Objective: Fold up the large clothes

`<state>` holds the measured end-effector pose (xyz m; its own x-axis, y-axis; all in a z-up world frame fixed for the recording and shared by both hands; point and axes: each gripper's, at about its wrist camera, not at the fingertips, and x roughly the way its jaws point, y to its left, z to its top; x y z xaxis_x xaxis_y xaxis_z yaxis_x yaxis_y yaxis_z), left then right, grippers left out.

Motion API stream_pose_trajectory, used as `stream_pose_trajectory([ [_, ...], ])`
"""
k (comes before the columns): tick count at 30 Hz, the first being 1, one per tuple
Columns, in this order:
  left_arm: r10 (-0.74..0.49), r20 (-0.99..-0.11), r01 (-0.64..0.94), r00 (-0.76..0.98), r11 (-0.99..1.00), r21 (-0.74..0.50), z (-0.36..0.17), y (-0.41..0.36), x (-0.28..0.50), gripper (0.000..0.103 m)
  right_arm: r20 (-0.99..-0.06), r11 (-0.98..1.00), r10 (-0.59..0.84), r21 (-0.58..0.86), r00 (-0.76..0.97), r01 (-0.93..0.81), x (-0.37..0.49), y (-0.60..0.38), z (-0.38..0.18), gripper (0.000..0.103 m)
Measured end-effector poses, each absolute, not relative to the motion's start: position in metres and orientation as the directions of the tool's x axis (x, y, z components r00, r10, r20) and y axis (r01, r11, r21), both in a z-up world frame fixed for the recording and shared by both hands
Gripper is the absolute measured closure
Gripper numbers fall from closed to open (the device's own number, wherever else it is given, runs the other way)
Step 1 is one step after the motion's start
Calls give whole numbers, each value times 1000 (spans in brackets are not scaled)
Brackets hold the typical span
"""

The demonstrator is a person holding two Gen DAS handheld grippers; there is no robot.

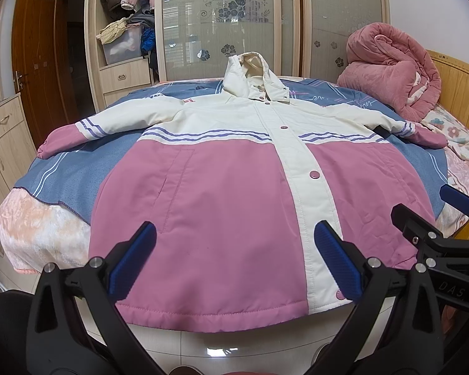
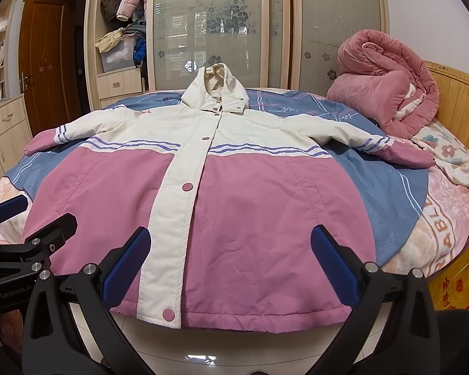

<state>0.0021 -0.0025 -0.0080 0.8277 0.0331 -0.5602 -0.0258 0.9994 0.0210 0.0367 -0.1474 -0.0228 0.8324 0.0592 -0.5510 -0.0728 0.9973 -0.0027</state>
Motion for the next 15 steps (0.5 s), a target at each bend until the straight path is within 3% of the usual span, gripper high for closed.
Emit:
stream_pose_trajectory([
  [15,33,-561,-25,827,999,21,-8,-3,2,2,-553,997,60,-1,831,-73,37,-148,-23,1],
])
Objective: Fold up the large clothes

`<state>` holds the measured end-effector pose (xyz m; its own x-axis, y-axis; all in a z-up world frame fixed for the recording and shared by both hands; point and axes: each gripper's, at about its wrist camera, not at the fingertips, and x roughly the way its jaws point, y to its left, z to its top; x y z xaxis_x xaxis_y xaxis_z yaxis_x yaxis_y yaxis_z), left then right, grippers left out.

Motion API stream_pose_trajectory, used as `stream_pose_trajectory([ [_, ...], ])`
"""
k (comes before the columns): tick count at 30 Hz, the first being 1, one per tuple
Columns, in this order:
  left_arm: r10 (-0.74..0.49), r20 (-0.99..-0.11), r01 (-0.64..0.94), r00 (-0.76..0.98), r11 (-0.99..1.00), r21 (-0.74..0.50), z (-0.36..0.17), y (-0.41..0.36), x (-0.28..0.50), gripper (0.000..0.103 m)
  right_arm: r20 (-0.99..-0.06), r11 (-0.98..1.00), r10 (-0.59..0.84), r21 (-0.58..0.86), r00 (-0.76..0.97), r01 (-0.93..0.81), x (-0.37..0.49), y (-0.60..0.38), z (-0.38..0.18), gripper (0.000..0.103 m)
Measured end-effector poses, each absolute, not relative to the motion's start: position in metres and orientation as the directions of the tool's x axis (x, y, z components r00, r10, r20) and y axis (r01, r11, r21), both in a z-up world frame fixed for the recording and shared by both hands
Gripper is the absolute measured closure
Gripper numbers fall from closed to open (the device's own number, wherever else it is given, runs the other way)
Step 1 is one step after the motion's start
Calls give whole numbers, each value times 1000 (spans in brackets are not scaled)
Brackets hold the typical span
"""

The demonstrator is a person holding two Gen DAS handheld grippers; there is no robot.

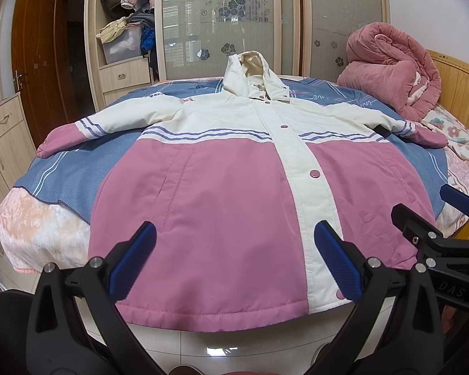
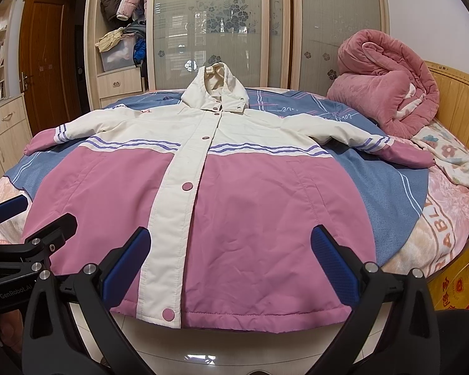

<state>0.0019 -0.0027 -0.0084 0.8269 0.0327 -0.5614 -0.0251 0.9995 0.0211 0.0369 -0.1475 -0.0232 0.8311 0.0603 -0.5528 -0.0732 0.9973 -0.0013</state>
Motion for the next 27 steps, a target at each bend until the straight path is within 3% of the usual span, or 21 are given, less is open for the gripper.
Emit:
stream_pose_trajectory([
  [19,66,-566,-48,822,998,47,-11,-6,3,2,-559,997,66,14,826,-71,36,-147,-29,1],
  [27,-63,-591,86,804,996,11,-4,6,7,2,-523,996,79,84,849,-41,37,-166,-17,1],
])
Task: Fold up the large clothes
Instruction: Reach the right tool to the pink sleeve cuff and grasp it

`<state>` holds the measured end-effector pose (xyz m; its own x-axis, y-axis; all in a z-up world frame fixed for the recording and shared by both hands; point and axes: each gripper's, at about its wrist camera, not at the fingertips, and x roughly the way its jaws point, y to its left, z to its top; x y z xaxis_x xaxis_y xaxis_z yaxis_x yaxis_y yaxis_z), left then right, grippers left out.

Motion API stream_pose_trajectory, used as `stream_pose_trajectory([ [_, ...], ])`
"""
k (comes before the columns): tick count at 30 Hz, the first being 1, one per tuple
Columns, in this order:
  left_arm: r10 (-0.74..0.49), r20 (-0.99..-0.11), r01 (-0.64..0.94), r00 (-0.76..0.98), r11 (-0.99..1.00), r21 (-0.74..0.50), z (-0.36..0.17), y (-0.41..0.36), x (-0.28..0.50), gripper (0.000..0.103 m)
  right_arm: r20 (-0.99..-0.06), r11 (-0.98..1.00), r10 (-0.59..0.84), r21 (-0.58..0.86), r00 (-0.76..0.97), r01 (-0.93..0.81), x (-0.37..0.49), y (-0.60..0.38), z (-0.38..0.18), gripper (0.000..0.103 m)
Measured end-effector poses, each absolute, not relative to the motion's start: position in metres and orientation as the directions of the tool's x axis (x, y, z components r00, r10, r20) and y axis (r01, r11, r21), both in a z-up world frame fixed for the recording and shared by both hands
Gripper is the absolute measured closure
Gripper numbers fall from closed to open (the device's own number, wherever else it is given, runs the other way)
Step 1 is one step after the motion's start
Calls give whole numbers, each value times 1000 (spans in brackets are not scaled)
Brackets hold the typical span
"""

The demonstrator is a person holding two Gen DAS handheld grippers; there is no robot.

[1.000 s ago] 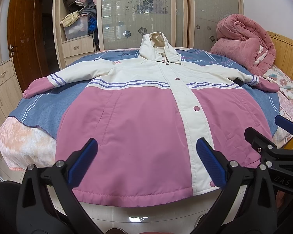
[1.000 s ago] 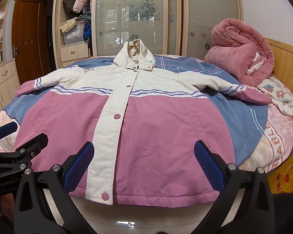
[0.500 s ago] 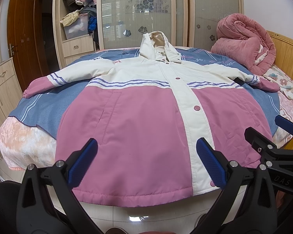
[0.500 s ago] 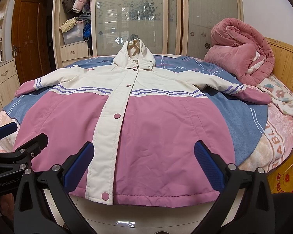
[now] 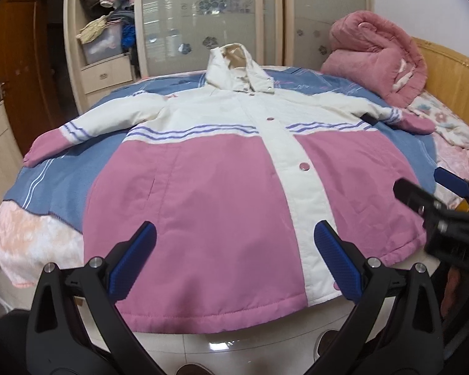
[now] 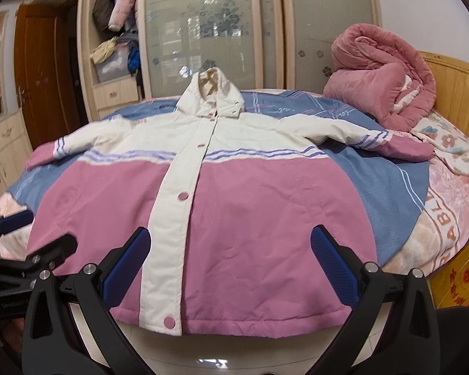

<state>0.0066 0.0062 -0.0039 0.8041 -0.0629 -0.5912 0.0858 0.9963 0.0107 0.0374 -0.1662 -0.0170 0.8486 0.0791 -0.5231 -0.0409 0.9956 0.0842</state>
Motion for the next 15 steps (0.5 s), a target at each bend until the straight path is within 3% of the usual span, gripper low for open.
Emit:
stream_pose_trajectory([
  [5,-150,-544,60,826,982,-179,-1,46,5,2,-475,999,18,51,880,7,39,-185,3,1],
  [9,-48,-495,31,867,999,-43,11,51,3,2,-424,1000,-4,16,906,11,40,-205,30,1],
  [15,-150,-591,100,793,988,-115,44,66,41,2,-410,998,-54,5,910,61,65,-239,69,1],
])
